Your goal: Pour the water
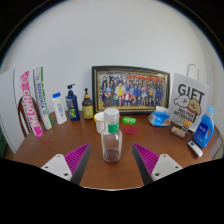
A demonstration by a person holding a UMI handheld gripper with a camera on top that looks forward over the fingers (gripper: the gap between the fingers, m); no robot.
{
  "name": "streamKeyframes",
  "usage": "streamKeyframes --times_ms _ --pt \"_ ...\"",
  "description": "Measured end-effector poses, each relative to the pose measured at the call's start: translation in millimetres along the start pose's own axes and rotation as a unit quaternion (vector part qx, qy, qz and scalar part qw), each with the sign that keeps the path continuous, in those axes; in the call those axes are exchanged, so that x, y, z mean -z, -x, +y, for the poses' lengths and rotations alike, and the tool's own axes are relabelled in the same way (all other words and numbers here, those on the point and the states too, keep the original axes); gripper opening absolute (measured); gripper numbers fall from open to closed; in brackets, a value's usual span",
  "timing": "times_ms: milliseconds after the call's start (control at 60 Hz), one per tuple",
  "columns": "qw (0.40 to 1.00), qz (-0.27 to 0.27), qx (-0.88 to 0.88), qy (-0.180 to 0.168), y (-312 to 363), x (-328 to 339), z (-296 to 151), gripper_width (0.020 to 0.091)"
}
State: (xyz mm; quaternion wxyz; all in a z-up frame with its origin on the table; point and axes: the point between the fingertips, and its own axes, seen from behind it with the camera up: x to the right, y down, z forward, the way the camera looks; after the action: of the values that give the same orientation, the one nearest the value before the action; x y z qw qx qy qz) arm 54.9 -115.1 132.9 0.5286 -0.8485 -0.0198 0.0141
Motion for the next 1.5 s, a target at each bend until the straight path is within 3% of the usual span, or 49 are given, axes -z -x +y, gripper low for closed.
streamKeyframes --times_ms 317,367,450,483,717,850,1017,1233,1500 --pt "1.000 -0.001 0.005 -0.014 3 -110 18 0.0851" --pt "1.000 -0.002 0.001 -0.013 4 -119 23 0.0801" --pt "1.000 -0.008 -0.004 -0.015 5 -128 26 0.0603" --pt "1.000 -0.001 -0.004 -0.020 2 -130 26 0.0568" --pt "1.000 -0.004 0.009 -0.023 0 -128 18 0.0446" --pt "0.998 0.026 0.059 -0.024 -16 -124 -12 0.0446" --pt "0.982 0.102 0.157 -0.018 -61 -134 -63 0.0445" --pt "0.902 0.207 0.378 0.001 -118 -172 -126 0.0442" --pt "0.700 0.259 0.665 0.016 -125 -223 -161 0.0448"
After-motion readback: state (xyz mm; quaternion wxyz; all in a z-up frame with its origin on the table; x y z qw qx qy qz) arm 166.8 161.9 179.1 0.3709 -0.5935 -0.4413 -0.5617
